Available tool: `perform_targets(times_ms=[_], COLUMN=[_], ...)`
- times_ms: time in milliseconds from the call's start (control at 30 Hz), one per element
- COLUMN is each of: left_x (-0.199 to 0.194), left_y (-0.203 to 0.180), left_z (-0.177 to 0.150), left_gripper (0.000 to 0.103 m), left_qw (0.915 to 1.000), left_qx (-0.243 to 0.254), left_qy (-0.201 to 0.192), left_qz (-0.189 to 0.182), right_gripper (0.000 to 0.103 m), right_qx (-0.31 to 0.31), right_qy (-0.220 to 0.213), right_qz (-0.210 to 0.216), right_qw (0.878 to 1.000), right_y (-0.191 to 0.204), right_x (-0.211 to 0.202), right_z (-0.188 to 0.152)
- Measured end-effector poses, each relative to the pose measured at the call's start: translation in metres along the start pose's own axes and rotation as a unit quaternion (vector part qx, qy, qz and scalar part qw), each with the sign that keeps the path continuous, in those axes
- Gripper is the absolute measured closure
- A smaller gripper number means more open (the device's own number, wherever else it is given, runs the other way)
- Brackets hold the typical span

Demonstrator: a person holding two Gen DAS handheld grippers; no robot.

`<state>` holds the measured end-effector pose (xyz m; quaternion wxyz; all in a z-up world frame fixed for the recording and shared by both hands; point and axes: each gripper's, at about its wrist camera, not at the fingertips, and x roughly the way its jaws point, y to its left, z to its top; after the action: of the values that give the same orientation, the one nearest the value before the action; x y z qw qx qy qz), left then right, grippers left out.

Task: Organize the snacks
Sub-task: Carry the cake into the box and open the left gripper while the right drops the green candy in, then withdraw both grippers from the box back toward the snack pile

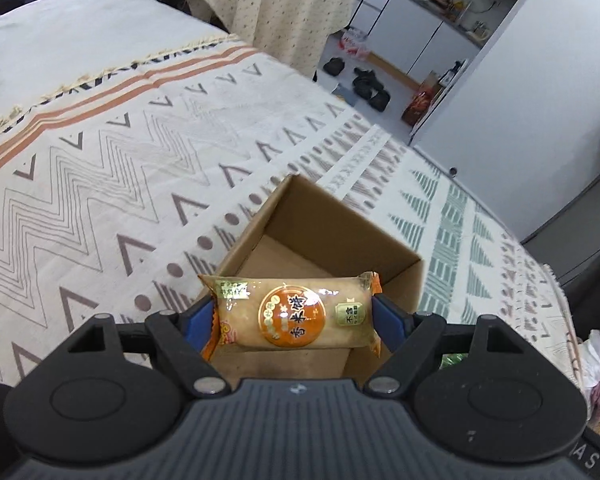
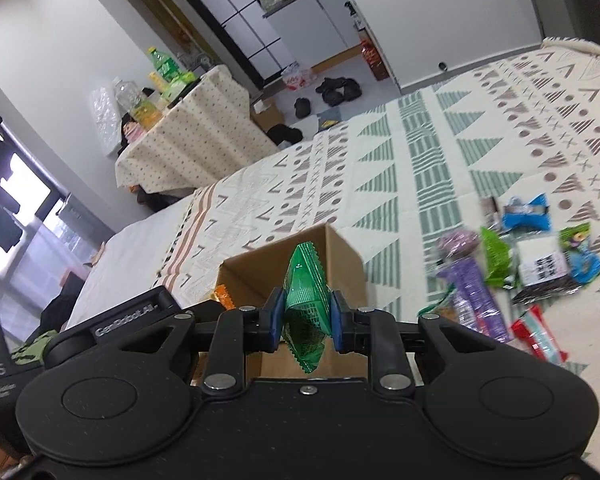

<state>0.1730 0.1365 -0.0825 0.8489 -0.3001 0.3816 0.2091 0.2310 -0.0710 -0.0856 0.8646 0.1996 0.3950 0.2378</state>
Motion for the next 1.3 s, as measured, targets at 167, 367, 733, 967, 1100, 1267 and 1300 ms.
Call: perform_targets(times_ms=[167,367,733,967,1100,1267,1300], left_x=[0.004,0.008,0.007,-0.001,-0.006,-0.012,-0.012], left_y=[-0.002,-0.005,-0.016,-0.036,-0.046,-0.061,-0.064], left_z=[-0.002,-0.005,-0.013,-0.032,-0.042,-0.052,-0.054], left_gripper=[0.021,0.018,0.013,0.013,0.013,0.004,0.000], left_qw=[0.9997,0.9990,0.9982,0.9978,0.9973,0.9968,0.9965], left_qx=[0.005,0.014,0.027,0.055,0.065,0.077,0.082], left_qy=[0.004,0.008,0.008,0.014,0.015,0.009,0.007], left_qz=[0.024,0.042,0.054,0.033,0.029,0.015,0.012], right_gripper=[0.080,0.079,0.036,0.023,0.020,0.017,0.015], right_qx=[0.005,0.008,0.012,0.014,0.015,0.021,0.021], right_qy=[0.021,0.049,0.033,0.008,-0.008,-0.026,-0.031], right_qz=[0.005,0.007,-0.039,-0.083,-0.102,-0.115,-0.118], right_qw=[1.000,0.999,0.999,0.996,0.995,0.993,0.992], right_y=[0.005,0.011,0.000,-0.026,-0.040,-0.060,-0.064], right_x=[0.017,0.029,0.008,-0.020,-0.034,-0.050,-0.054], right_z=[-0.008,-0.018,-0.015,-0.012,-0.013,-0.012,-0.012])
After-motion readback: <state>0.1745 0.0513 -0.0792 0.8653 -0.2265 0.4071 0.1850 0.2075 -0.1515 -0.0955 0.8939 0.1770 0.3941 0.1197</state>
